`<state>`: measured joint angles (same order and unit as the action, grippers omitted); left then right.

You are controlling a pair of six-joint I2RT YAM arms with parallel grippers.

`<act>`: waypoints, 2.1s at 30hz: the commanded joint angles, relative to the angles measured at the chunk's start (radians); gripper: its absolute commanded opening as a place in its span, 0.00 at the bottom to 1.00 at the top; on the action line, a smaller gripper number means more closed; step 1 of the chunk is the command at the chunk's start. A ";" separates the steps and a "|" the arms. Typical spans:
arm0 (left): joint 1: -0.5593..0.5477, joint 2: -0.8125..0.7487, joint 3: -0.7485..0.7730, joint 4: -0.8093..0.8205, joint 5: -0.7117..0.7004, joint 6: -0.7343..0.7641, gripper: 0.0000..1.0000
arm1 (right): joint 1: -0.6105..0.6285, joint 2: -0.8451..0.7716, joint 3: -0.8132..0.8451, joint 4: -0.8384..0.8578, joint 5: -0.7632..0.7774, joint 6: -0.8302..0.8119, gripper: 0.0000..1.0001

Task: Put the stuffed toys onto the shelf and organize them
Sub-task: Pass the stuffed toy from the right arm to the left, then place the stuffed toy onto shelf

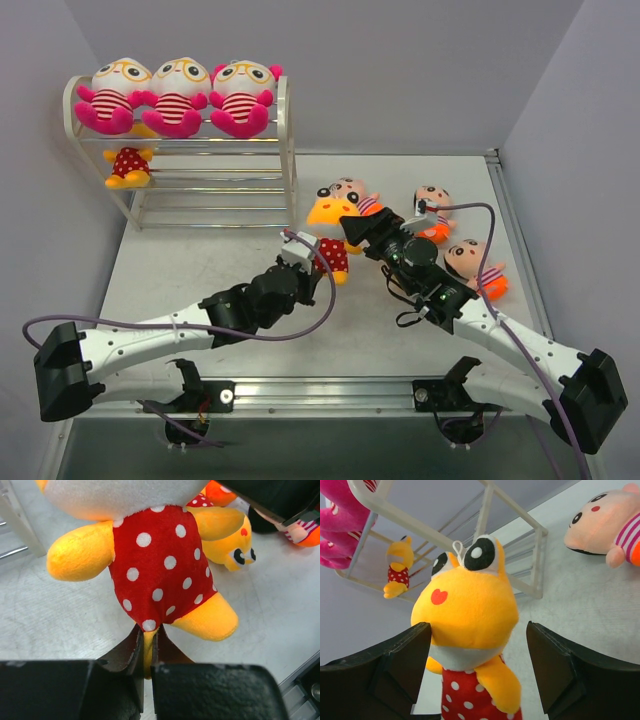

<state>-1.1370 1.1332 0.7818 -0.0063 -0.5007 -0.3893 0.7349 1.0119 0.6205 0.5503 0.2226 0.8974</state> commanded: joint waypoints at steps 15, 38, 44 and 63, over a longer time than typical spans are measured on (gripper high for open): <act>0.258 -0.372 -0.098 -0.311 0.063 -0.091 0.02 | 0.001 -0.079 0.125 -0.231 0.095 -0.259 0.96; 0.995 -0.210 0.290 -0.520 0.615 0.288 0.02 | -0.009 -0.225 0.053 -0.286 0.170 -0.374 0.95; 1.114 -0.144 0.338 -0.531 0.761 0.302 0.02 | -0.014 -0.292 0.022 -0.293 0.210 -0.414 0.95; 1.208 -0.015 0.315 -0.339 0.806 0.355 0.02 | -0.022 -0.371 -0.061 -0.265 0.231 -0.494 0.95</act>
<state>0.0517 1.1053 1.0618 -0.4755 0.2684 -0.0772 0.7200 0.6590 0.5705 0.2420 0.4236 0.4271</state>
